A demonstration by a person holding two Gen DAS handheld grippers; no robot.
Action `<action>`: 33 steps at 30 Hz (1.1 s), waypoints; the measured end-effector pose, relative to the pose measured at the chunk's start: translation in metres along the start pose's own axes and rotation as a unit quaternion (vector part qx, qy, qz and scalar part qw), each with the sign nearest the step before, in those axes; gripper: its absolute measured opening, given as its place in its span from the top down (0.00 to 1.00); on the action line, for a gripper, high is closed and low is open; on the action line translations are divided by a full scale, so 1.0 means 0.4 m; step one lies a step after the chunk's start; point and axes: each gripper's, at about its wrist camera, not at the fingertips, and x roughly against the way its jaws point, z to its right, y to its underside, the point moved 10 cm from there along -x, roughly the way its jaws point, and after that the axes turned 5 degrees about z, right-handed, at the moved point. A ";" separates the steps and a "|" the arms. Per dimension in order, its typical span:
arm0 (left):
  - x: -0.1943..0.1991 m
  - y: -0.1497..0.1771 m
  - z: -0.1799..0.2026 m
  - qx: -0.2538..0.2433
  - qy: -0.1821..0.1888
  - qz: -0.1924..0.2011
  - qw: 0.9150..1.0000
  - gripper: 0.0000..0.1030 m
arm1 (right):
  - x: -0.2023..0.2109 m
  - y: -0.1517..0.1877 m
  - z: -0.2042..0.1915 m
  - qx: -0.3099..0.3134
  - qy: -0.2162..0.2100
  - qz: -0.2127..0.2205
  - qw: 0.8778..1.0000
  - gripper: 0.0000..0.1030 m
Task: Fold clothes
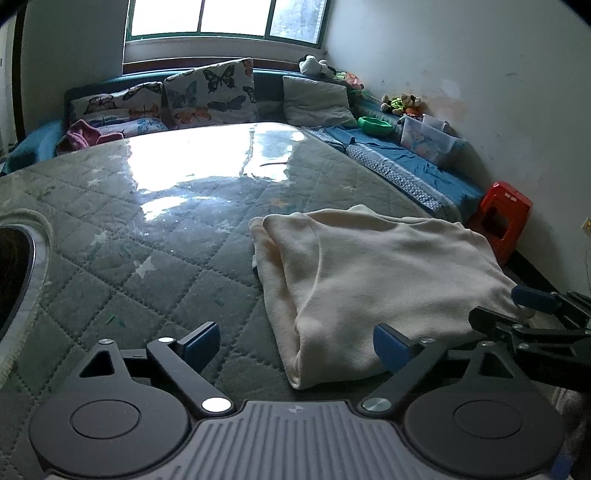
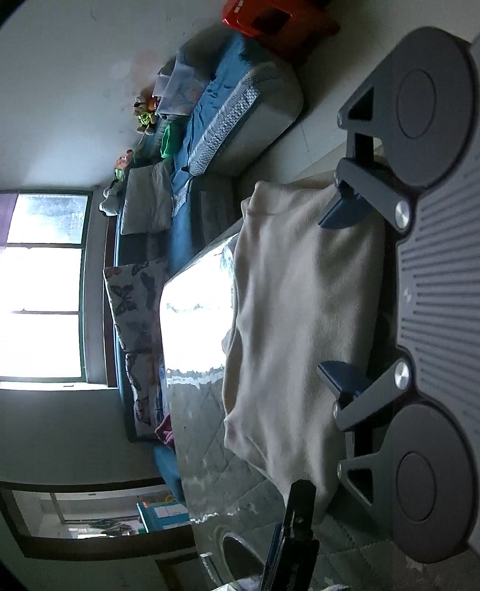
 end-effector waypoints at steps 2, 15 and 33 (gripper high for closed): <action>0.003 0.001 0.002 -0.001 -0.002 0.002 1.000 0.09 | 0.004 0.001 0.001 -0.003 0.001 0.002 1.000 0.19; 0.030 0.002 0.022 -0.017 0.003 0.014 1.000 0.00 | 0.046 0.012 -0.004 -0.022 0.006 0.010 1.000 0.09; 0.079 0.030 0.032 -0.023 0.002 0.024 0.999 0.00 | 0.122 0.006 -0.013 -0.027 0.025 0.038 0.999 0.00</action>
